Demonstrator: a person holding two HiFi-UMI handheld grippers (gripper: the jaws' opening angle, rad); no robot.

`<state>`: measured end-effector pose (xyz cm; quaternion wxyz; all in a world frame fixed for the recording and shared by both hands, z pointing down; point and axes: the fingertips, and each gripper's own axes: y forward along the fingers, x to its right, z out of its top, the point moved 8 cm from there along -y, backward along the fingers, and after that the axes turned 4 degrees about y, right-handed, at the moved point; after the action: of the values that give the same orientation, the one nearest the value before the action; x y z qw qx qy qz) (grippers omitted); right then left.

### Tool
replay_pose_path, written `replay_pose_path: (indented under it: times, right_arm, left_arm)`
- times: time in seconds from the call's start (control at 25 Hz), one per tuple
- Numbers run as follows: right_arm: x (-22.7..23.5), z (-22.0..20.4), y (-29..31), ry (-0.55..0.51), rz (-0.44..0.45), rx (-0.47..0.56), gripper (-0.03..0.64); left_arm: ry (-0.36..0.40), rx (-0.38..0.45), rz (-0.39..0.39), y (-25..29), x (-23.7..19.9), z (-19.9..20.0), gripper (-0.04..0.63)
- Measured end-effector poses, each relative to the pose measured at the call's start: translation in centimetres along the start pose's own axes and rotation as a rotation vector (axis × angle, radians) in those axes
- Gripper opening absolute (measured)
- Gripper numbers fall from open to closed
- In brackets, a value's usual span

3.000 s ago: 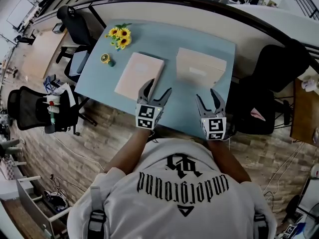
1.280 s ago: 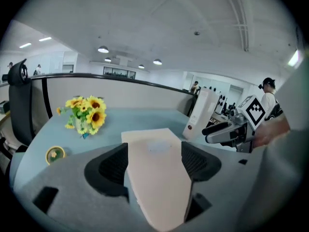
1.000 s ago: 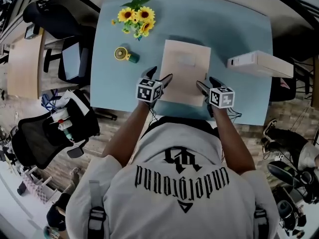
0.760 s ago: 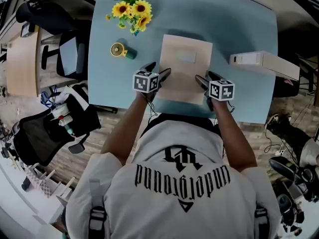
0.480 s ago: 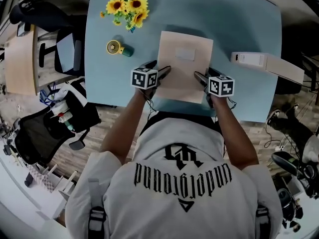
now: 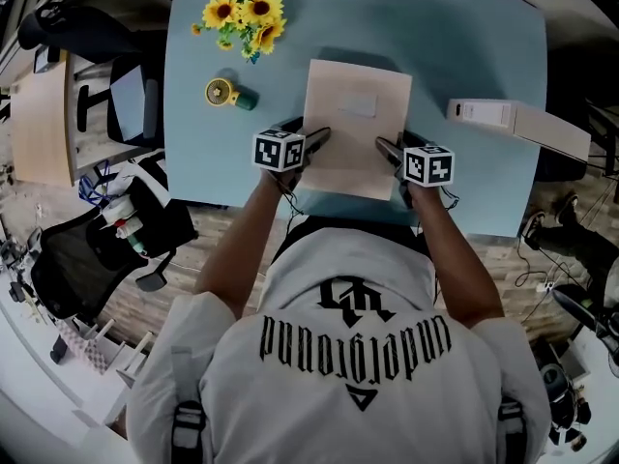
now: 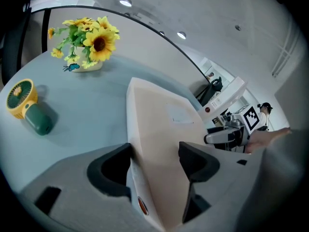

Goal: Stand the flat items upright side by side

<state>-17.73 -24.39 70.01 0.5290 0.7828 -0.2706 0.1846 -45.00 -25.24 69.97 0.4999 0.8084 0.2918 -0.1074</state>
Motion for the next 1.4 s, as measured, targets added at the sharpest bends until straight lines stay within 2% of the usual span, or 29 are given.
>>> replay_pose_path:
  times: [0.28, 0.6, 0.8, 1.0, 1.4]
  right_arm:
    - [-2.0, 0.3, -2.7, -0.071, -0.023, 0.045, 0.31]
    - [-6.7, -0.1, -7.5, -0.226, -0.093, 0.177, 0.295]
    - [-9.3, -1.0, -10.1, -0.256, -0.109, 0.257, 0.291]
    - [-11.3, -2.3, -13.5, -0.369, -0.196, 0.374, 0.287]
    - [-10.3, -3.3, -21.4, -0.505, -0.351, 0.562, 0.279]
  left_arm:
    - [0.067, 0.071, 0.024, -2.8, 2.5, 0.7, 0.319]
    - [0.232, 0.179, 0.079, -8.4, 6.1, 1.4, 0.314]
    - [0.276, 0.25, 0.089, -11.3, 7.9, 1.1, 0.313]
    - [0.388, 0.323, 0.129, -13.5, 10.8, 0.8, 0.313]
    - [0.511, 0.455, 0.156, -13.2, 18.5, 2.1, 0.313]
